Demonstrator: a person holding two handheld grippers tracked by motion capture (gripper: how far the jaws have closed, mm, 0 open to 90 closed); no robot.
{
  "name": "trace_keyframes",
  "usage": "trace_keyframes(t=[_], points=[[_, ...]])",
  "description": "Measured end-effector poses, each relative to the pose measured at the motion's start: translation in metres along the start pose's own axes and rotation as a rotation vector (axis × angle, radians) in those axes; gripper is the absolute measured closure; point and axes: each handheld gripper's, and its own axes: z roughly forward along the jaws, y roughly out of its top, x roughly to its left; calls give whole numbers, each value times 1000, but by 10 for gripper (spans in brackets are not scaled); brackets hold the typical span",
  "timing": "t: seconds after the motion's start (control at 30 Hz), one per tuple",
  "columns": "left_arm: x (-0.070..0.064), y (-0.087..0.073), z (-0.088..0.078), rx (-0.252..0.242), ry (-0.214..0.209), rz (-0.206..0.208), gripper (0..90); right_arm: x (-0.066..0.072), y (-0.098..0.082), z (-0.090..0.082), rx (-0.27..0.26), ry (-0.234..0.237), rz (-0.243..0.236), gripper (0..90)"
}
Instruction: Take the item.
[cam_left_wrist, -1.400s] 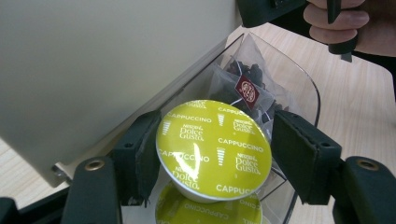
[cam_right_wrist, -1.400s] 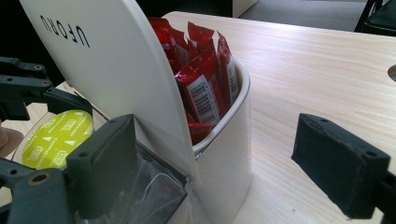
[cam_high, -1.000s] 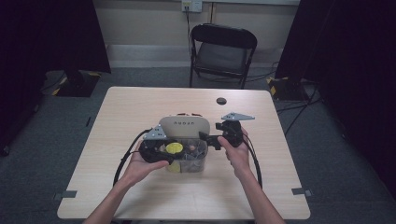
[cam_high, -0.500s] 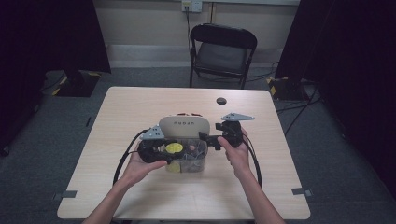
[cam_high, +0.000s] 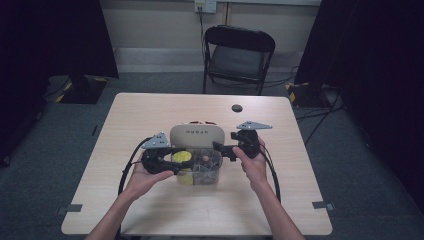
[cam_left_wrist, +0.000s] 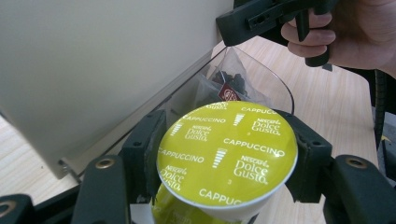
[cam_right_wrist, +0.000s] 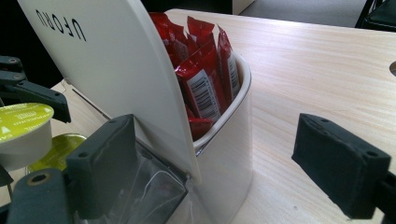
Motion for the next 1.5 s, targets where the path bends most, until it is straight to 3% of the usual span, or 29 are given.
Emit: trace_keyframes(t=[0.27, 0.5, 0.57, 1.07, 1.5], points=[[1, 1, -12, -41, 2, -20, 394, 0, 1, -1, -7, 1, -3, 130], [4, -2, -23, -46, 15, -32, 395, 0, 2, -2, -11, -2, -2, 132], [5, -5, -27, -45, 43, -27, 395, 0, 2, -2, -10, -1, -2, 132], [22, -20, -58, -67, 83, -81, 396, 0, 1, 1, -7, 8, 5, 125], [40, -36, -77, -25, 149, -117, 397, 0, 0, 1, -4, 8, 2, 125]])
